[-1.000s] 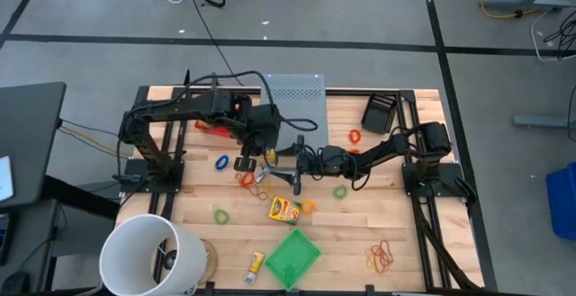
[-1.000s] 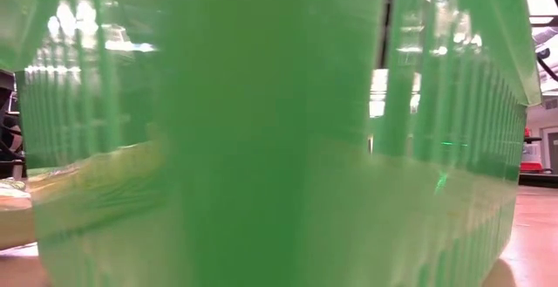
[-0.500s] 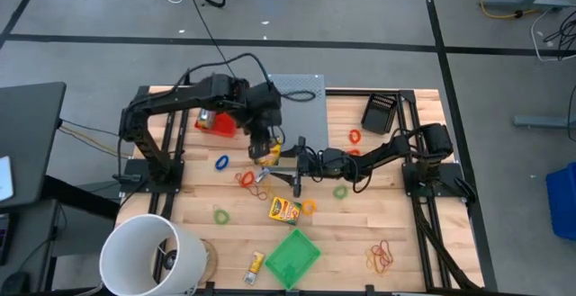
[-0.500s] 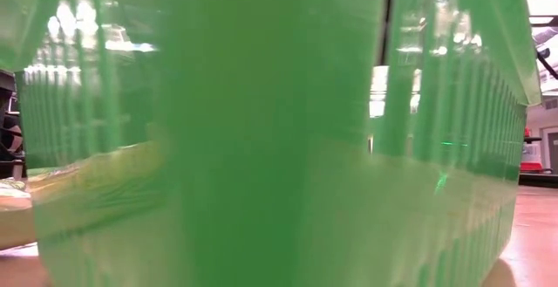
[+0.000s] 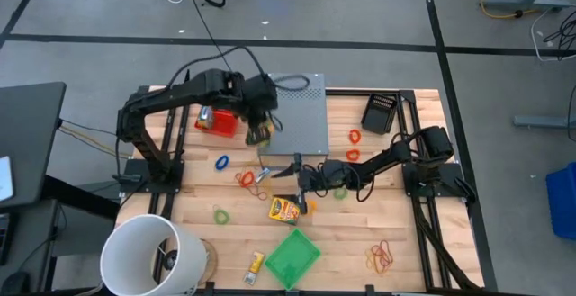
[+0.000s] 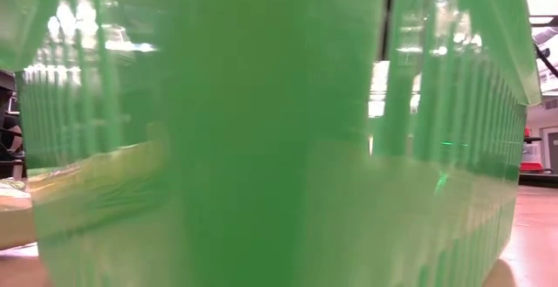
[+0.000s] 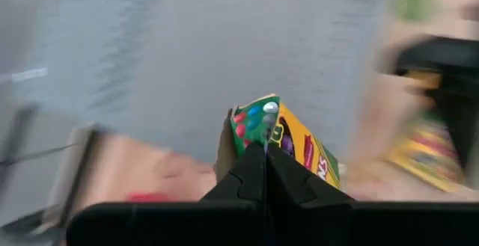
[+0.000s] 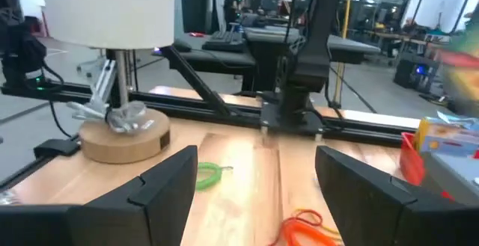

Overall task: Pick & Place Office Desk Supplies
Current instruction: Put the yellow crayon box into the red basket

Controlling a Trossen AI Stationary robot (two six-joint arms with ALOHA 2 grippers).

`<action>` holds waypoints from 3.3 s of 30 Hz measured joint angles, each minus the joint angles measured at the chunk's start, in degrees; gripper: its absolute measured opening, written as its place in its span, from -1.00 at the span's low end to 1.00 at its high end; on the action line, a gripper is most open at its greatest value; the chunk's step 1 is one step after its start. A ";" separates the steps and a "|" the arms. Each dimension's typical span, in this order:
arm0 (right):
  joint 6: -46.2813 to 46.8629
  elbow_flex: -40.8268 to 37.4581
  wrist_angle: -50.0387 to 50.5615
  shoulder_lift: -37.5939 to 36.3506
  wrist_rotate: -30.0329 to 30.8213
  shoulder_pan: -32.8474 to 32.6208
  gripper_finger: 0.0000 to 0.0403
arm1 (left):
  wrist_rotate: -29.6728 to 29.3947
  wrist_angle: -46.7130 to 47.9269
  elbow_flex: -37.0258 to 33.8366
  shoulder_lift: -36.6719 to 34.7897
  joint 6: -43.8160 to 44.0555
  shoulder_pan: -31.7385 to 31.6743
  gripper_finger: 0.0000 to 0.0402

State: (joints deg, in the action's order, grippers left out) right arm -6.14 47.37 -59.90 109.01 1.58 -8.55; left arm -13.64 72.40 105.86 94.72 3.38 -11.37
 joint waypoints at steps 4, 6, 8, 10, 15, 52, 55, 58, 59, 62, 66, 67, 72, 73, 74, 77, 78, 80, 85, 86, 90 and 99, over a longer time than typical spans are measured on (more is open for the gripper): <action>0.67 0.00 0.67 0.00 1.00 -0.60 0.38 | -6.89 1.67 0.00 0.00 1.76 -0.14 -0.98; 0.75 0.00 1.98 0.00 0.90 -1.34 0.38 | -6.58 1.42 0.00 -0.28 2.22 0.05 -0.98; 0.75 0.00 2.91 0.00 0.88 -2.24 0.38 | -7.40 1.20 0.00 -0.62 3.23 0.19 -0.98; 0.75 0.00 3.73 0.00 0.95 -3.16 0.38 | -9.99 0.84 0.00 -1.55 5.04 0.15 -0.98; -0.43 0.00 5.46 0.00 1.16 -5.72 0.38 | -9.72 -1.37 0.00 -3.82 7.62 -0.71 -0.98; -4.21 0.00 8.24 0.00 1.27 -6.59 0.38 | 6.39 -57.90 0.00 -4.58 -7.18 21.70 -0.99; -4.23 0.00 9.04 0.00 1.27 -6.58 0.38 | 7.38 -62.04 0.00 -2.49 -9.92 23.42 -0.99; -4.23 0.00 9.38 0.00 1.25 -6.58 0.38 | 8.67 -65.03 0.00 -0.60 -11.65 24.72 -0.99; -4.23 0.00 9.59 0.00 1.25 -6.58 0.38 | 9.10 -65.03 0.00 -0.19 -11.82 25.06 -0.99; -3.79 0.00 10.25 0.00 0.89 -6.79 0.38 | 12.00 -66.82 0.00 1.09 -11.85 25.86 -0.99; -2.80 0.00 11.51 0.00 -1.19 -8.16 0.38 | 15.13 -70.69 0.00 3.57 -12.39 27.24 -0.99; -2.22 0.00 11.82 0.00 -1.35 -8.60 0.38 | 15.70 -71.42 0.00 4.31 -12.63 27.72 -0.99; 0.36 0.00 15.81 0.00 -1.53 -11.87 0.38 | 18.09 -74.55 -0.01 5.78 -12.53 28.88 -0.99; 0.89 0.00 16.92 0.00 -1.55 -12.72 0.38 | 18.78 -74.40 0.00 5.79 -12.11 29.18 -0.99; 1.32 0.00 17.93 0.00 -1.63 -13.64 0.38 | 19.19 -74.38 0.00 5.82 -11.70 29.53 -0.99; 2.76 0.00 19.86 0.00 -0.44 -16.24 0.38 | 18.51 -75.54 0.00 6.90 -11.69 30.85 -0.99; 2.81 0.00 20.08 0.00 0.16 -17.09 0.38 | 17.98 -75.27 -0.04 7.16 -11.83 31.37 -0.99; 2.89 0.00 20.65 0.00 1.63 -18.82 0.38 | 16.69 -78.26 -0.02 8.39 -11.57 32.24 -0.99; 4.34 -0.02 21.75 0.00 2.52 -23.07 0.38 | 12.14 -82.47 0.02 11.41 -11.33 34.17 -0.99; 4.62 -0.02 22.27 0.00 2.51 -24.06 0.38 | 11.53 -83.47 0.02 12.32 -11.42 34.60 -0.99; 6.45 -0.65 22.67 -0.02 2.99 -28.26 0.38 | 10.15 -88.21 -0.02 15.71 -11.52 36.06 -0.99; 12.81 -10.55 8.56 -0.02 9.07 -37.52 0.38 | 0.69 -92.29 -0.02 19.08 -12.03 39.12 -0.99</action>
State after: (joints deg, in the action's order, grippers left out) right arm 6.67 36.83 -51.34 108.99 10.65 -46.08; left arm -12.96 -19.90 105.84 113.80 -8.65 27.75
